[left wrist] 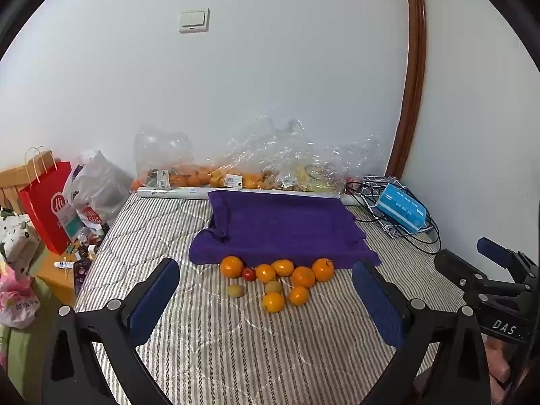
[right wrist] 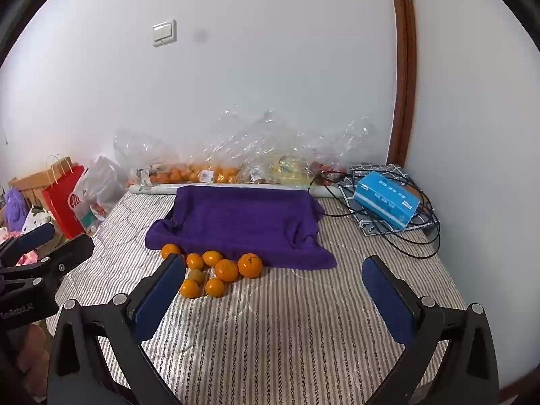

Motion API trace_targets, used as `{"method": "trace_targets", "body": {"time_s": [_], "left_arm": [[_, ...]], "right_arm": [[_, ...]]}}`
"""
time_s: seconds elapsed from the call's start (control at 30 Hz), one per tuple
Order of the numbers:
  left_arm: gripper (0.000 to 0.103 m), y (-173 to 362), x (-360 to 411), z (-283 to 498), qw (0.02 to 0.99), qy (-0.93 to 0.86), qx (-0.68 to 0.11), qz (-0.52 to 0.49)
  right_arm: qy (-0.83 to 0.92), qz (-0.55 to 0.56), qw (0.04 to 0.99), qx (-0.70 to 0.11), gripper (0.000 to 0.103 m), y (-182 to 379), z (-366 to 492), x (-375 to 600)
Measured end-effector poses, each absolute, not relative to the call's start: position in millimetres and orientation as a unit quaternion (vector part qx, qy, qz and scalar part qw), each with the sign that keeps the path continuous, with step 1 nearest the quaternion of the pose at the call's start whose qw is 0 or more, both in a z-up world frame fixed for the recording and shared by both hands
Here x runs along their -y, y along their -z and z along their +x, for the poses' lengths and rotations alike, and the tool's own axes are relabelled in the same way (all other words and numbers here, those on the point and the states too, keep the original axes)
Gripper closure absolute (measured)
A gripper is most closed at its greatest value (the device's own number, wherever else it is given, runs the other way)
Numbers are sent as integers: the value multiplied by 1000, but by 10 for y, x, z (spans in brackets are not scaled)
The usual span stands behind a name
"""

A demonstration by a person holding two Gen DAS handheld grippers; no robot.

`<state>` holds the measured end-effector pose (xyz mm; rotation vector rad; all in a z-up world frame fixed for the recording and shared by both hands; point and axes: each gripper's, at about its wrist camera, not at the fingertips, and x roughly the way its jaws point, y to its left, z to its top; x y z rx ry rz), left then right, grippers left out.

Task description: Organize fruits

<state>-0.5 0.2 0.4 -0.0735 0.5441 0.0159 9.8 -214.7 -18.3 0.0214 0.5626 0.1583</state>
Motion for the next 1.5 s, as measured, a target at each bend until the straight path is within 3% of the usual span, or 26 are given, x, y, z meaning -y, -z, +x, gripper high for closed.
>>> {"method": "trace_targets", "body": {"time_s": [1.5], "left_arm": [[0,28,-104,-52,958,-24,-280,-48]], "right_arm": [[-91,18,959,-267,0,94,-92,2110]]}}
